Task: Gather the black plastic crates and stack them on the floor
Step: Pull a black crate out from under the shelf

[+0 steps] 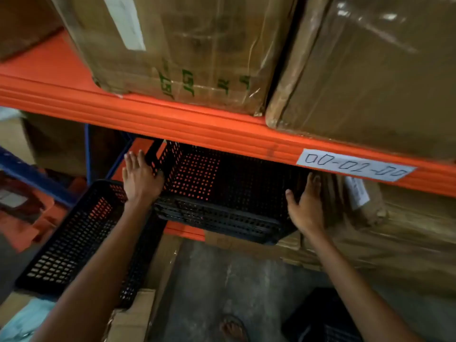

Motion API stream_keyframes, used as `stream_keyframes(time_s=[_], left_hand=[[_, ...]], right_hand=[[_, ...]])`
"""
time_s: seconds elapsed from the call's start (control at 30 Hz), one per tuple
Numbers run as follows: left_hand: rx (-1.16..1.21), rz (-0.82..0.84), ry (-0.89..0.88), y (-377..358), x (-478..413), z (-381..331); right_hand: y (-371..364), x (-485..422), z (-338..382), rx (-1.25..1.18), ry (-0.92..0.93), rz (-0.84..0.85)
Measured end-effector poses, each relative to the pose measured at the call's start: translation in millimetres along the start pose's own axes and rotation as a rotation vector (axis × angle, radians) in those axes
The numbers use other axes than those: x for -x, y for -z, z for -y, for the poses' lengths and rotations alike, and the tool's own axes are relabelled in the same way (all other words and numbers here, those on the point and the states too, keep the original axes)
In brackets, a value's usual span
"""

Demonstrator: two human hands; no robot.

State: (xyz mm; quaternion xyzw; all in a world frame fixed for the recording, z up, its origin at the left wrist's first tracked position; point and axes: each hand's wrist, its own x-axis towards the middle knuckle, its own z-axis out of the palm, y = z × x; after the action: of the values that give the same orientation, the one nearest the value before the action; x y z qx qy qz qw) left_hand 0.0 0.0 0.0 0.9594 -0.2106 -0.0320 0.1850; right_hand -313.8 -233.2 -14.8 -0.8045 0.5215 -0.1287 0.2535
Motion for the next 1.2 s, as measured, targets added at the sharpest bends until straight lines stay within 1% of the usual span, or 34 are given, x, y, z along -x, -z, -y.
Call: stream_keyframes(time_s=[0.07, 0.17, 0.27, 0.4, 0.53, 0.63, 0.73, 0.8, 0.87, 0.93, 1.07, 1.2], left_hand=[[-0.035, -0.005, 0.024, -7, -21, 3], [-0.096, 0.057, 0.04, -21, -48, 17], [-0.065, 0.077, 0.094, -33, -56, 33], [0.082, 0.024, 0.122, -34, -49, 40], [0.131, -0.047, 0.115, -17, -4, 54], [0.124, -0.096, 0.112, 14, 59, 76], [0.108, -0.133, 0.111, 58, 146, 100], [0.091, -0.164, 0.122, 83, 202, 115], [0.075, -0.157, 0.119, 117, 274, 126], [0.072, -0.168, 0.143, 141, 328, 137], [0.079, -0.16, 0.13, 189, 434, 134], [0.079, -0.091, 0.12, 224, 513, 117]], right_hand=[[-6, -18, -4, -0.016, -0.06, 0.0], [-14, -40, -11, -0.053, -0.177, 0.042], [-21, -52, -20, -0.139, -0.284, 0.086], [-24, -49, -34, -0.21, -0.286, 0.094], [-16, -10, -46, -0.304, -0.209, 0.024], [-2, 42, -53, -0.365, -0.201, 0.003], [19, 114, -62, -0.449, -0.183, 0.055], [35, 165, -72, -0.456, -0.19, 0.092], [64, 233, -80, -0.453, -0.227, 0.119], [87, 287, -90, -0.458, -0.229, 0.127], [156, 392, -107, -0.451, -0.253, 0.093], [223, 464, -132, -0.446, -0.347, 0.161]])
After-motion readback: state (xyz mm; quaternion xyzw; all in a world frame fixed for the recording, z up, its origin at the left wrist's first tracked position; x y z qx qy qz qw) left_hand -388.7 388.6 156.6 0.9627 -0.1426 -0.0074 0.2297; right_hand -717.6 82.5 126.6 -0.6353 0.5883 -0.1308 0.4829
